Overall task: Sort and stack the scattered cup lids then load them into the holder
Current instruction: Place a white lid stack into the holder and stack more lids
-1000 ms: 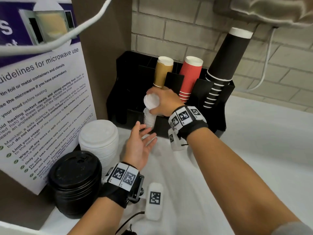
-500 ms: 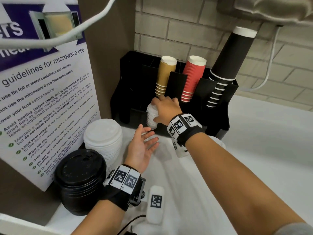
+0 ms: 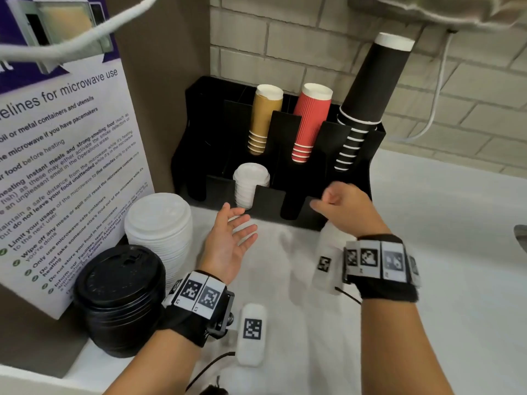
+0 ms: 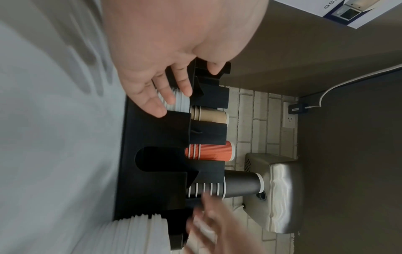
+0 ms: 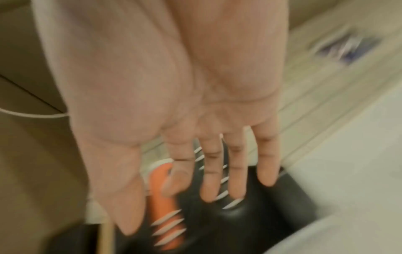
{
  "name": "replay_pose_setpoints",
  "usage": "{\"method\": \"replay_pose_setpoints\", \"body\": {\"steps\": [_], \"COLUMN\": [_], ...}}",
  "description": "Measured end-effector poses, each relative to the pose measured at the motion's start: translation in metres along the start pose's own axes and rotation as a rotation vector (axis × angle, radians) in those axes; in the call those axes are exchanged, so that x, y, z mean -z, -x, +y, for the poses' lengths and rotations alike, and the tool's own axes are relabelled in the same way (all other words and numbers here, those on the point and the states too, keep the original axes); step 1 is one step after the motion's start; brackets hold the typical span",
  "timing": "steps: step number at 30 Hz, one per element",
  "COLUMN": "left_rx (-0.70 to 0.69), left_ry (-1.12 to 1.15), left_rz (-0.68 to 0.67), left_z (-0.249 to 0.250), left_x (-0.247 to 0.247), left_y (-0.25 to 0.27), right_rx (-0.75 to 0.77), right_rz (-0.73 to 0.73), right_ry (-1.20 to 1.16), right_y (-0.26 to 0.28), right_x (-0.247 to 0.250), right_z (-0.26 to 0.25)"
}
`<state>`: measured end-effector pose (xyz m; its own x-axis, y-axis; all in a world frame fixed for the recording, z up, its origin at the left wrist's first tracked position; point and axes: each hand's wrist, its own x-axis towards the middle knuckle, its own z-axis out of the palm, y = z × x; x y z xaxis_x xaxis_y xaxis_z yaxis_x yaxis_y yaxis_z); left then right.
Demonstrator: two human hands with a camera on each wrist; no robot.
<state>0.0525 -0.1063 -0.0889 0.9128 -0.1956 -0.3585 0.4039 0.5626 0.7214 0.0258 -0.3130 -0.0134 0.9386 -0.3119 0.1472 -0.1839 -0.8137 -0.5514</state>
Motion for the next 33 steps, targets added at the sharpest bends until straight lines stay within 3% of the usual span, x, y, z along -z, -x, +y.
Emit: {"method": "replay_pose_setpoints", "body": {"steps": [4,6,19,23,26,28,33], "left_rx": [0.001,0.007,0.003,-0.048,-0.088,-0.117,-0.237], "left_ry": [-0.004,-0.007,-0.063,-0.235,-0.379,-0.373,-0.302], "left_rz": [-0.017,-0.031,-0.080,-0.234,-0.476,-0.568,-0.513], "left_z": [-0.002,-0.004,-0.006,-0.008,-0.013,-0.016,-0.012], "left_x": [-0.002,-0.003,-0.009,-0.015,-0.021,-0.023,-0.023], "left_y": [-0.001,-0.001,0.005,0.012,0.019,0.022,0.024], "right_rx": [-0.260,-0.315,-0.237,-0.079,0.015,0.024,0.057], "right_rz": [0.023,-0.019,0.093,0.123,-0.033,-0.184,-0.336], "right_ry": [-0.001,-0.043,-0.098,-0.240,-0.526,-0.641,-0.608], "right_y": [0.023,0.029,0.034,0.035,0.041,0.045,0.048], "right_x": [0.010,0.003,-0.010,-0.001,-0.007,-0.013,-0.013], "right_z": [0.039,0.044,0.050,0.024,-0.009,-0.023,-0.028]}}
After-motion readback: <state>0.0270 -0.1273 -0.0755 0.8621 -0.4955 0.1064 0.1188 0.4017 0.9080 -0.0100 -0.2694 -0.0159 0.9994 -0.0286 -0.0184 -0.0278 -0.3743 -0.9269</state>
